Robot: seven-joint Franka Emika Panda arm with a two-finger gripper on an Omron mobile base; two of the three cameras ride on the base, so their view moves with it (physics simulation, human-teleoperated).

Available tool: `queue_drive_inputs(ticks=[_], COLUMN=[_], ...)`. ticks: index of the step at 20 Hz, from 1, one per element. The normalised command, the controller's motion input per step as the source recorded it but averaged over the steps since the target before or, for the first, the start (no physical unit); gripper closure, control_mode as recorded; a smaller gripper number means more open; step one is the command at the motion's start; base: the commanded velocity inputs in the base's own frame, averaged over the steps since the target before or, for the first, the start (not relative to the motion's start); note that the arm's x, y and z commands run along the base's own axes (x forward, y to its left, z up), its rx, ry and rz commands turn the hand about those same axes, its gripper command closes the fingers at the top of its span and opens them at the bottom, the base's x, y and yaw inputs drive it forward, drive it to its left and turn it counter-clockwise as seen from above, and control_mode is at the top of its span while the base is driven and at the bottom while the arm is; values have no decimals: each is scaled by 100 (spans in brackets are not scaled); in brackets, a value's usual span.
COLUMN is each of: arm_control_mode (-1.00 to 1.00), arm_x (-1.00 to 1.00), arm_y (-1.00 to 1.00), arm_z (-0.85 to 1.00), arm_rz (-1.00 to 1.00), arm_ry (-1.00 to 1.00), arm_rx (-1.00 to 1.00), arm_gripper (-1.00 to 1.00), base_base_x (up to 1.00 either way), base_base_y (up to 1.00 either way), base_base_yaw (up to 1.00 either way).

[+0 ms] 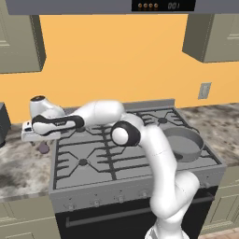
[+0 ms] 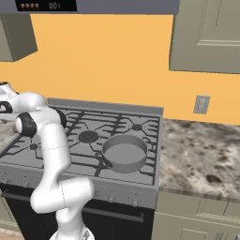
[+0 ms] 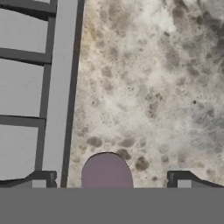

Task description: Turn on the burner for the pot on the stove. Wait thirty seconds for the pot to heat up. Then add the eggplant to the pot.

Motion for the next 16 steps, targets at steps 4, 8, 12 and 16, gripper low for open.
queue_drive_inputs(ticks=[4,8,12,16], arm_control_mode=[-100,-100,-100,-100], arm_x=[20,22,13,1], arm_y=[24,2,0,0], arm_z=[-20,-17,-22,-24], arm_rz=[0,0,0,0], arm_ry=[0,0,0,0], arm_rx=[0,0,0,0], arm_gripper=[-100,-100,-100,-100], base_base_x=[0,0,0,0], base_base_y=[0,0,0,0], base_base_yaw=[0,0,0,0])
